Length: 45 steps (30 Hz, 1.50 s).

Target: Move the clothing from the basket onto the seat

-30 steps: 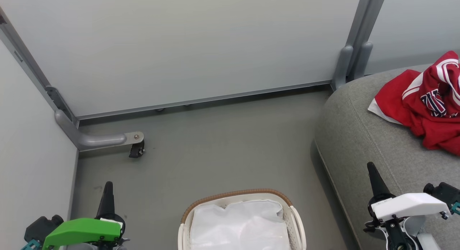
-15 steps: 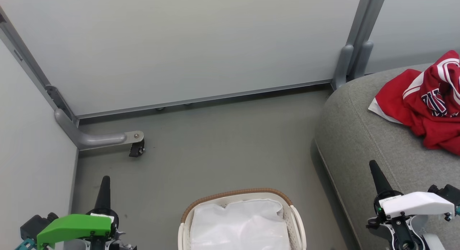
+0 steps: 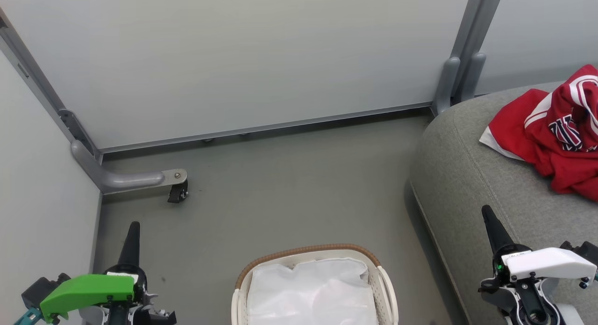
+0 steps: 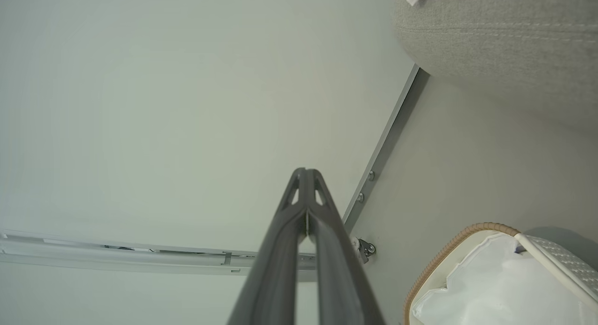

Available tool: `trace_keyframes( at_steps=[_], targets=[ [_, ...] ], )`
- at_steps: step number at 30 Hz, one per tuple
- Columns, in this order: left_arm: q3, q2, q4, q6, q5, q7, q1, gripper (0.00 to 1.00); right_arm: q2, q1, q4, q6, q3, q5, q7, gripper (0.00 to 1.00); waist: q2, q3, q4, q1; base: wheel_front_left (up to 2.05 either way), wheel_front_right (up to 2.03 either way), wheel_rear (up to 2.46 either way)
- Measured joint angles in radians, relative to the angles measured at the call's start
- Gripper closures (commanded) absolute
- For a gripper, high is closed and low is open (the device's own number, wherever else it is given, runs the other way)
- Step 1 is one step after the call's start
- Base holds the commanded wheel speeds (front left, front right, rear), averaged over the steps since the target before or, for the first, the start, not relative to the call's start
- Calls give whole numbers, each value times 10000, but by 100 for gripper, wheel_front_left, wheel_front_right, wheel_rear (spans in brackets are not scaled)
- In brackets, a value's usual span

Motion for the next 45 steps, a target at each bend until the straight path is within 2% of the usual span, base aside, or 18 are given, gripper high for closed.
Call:
trace_keyframes(
  at_steps=[34,45],
  targets=[
    [430,0,-109,-222,-2157,625,-383,100,-15,-57,-222,0,-255,2541,621,100,0,86,21,0,0,0,0],
    [431,2,-113,-222,-2163,627,-385,100,-15,-58,-224,0,-259,2543,621,100,0,86,21,0,0,0,0]
  ],
)
